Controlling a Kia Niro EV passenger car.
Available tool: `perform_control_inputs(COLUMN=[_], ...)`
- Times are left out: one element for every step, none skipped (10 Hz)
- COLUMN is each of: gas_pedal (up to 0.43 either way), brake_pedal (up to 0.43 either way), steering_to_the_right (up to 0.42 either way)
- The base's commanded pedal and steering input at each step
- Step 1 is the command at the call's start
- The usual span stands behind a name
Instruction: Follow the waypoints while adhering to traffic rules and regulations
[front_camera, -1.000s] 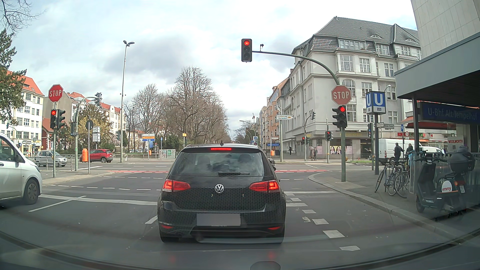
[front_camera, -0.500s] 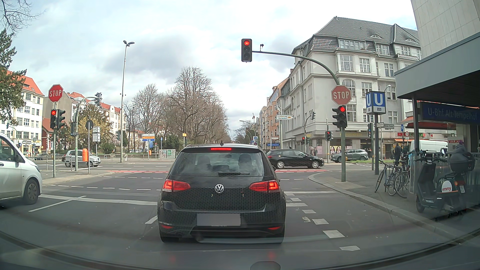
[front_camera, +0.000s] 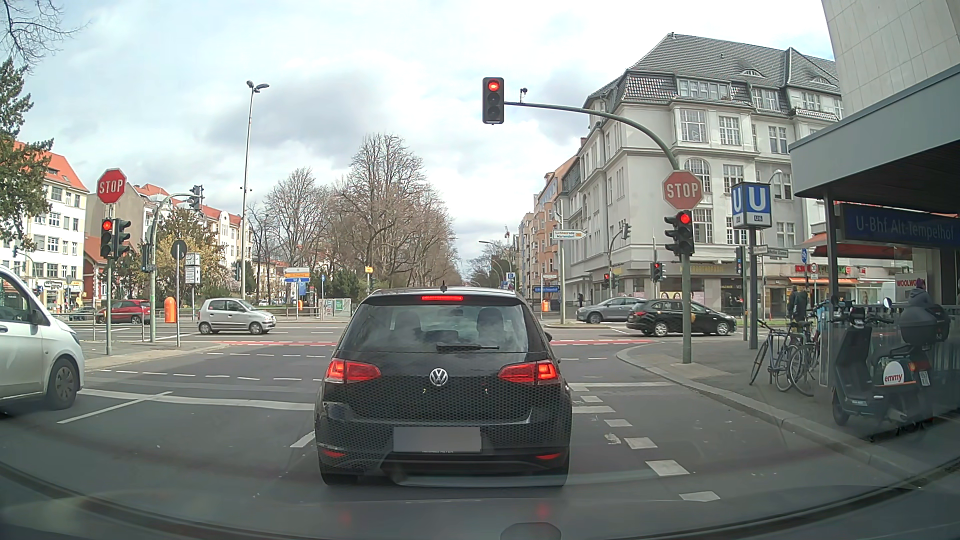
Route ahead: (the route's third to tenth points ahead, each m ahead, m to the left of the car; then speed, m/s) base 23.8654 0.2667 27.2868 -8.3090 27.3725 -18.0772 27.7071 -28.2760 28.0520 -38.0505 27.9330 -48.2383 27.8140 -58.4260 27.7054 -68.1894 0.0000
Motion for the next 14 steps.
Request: perform_control_inputs(gas_pedal=[0.000,0.000,0.000,0.000,0.000,0.000,0.000,0.000,0.000,0.000,0.000,0.000,0.000,0.000], brake_pedal=[0.396,0.396,0.396,0.396,0.396,0.396,0.396,0.396,0.396,0.396,0.390,0.396,0.396,0.396], steering_to_the_right=[-0.062,-0.062,-0.062,-0.062,-0.062,-0.062,-0.062,-0.062,-0.062,-0.062,-0.062,-0.062,-0.062,-0.062])
